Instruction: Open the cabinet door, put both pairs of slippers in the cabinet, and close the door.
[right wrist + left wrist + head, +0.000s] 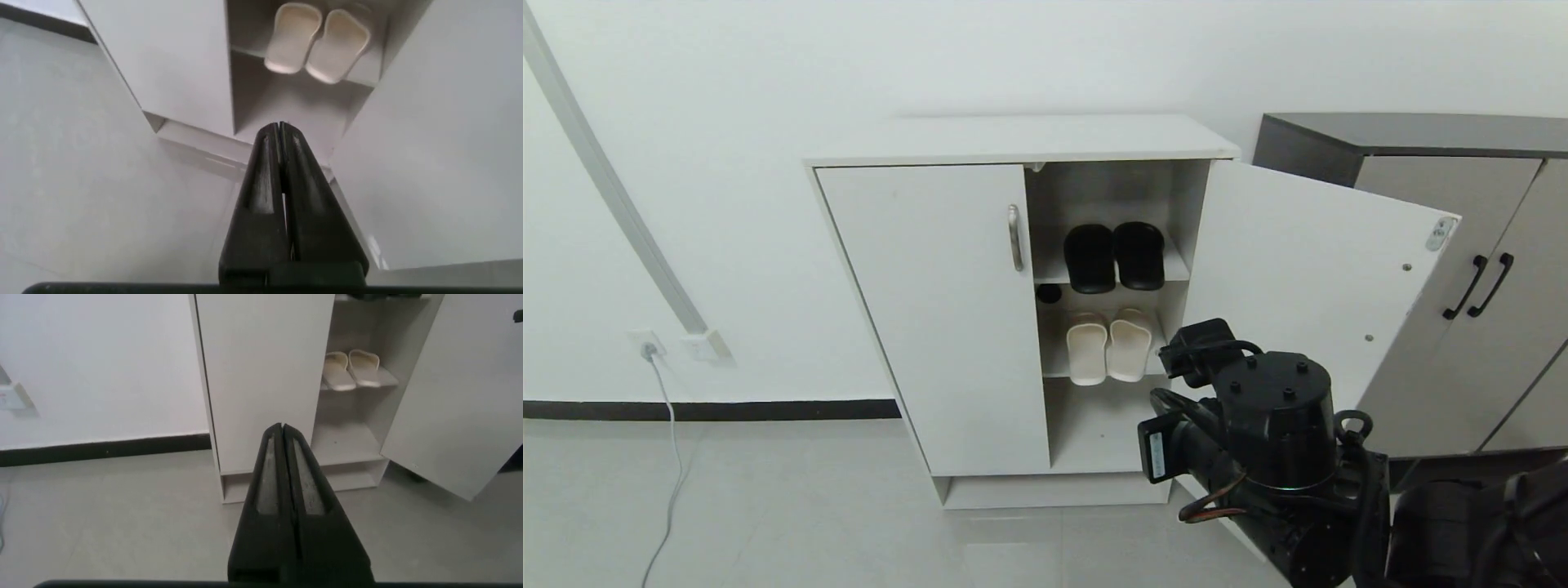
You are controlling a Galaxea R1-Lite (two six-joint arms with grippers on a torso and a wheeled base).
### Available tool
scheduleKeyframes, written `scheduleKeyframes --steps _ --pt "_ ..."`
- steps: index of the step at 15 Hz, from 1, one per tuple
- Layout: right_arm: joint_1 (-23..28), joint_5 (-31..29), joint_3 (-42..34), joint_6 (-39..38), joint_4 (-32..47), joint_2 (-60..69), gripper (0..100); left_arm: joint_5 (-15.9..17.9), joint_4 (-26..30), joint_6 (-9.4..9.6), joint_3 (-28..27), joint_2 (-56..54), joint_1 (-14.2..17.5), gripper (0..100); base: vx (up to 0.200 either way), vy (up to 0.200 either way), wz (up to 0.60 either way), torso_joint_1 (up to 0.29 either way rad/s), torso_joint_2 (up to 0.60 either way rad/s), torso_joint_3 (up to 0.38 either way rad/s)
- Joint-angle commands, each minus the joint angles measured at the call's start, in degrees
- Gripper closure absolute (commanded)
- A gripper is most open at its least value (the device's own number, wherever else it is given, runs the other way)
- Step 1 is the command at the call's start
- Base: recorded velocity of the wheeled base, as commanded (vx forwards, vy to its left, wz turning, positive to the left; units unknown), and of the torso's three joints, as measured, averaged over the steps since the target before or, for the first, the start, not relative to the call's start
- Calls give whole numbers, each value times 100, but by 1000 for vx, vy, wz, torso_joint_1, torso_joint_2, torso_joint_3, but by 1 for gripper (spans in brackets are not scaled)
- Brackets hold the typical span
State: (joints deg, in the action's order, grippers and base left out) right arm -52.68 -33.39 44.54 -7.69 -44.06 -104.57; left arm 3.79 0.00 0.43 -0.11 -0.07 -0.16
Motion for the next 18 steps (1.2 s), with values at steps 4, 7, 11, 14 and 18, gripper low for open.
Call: scheduleKeyframes --steps 4,7,11,14,18 --pt "3 -1 -16 -4 2 68 100 -1 0 1 2 7 -2 100 0 0 0 124 -463 -345" --pt "3 -1 -25 -4 2 68 100 -1 0 1 2 7 -2 100 0 0 0 149 -471 -323" --pt "3 -1 -34 -4 2 60 100 -1 0 1 2 7 -2 100 0 0 0 177 -487 -316" --pt "3 -1 2 5 2 51 100 -1 0 1 2 7 -2 100 0 0 0 198 -512 -312" --pt "3 -1 2 40 2 174 100 -1 0 1 2 7 -2 100 0 0 0 215 -529 -315"
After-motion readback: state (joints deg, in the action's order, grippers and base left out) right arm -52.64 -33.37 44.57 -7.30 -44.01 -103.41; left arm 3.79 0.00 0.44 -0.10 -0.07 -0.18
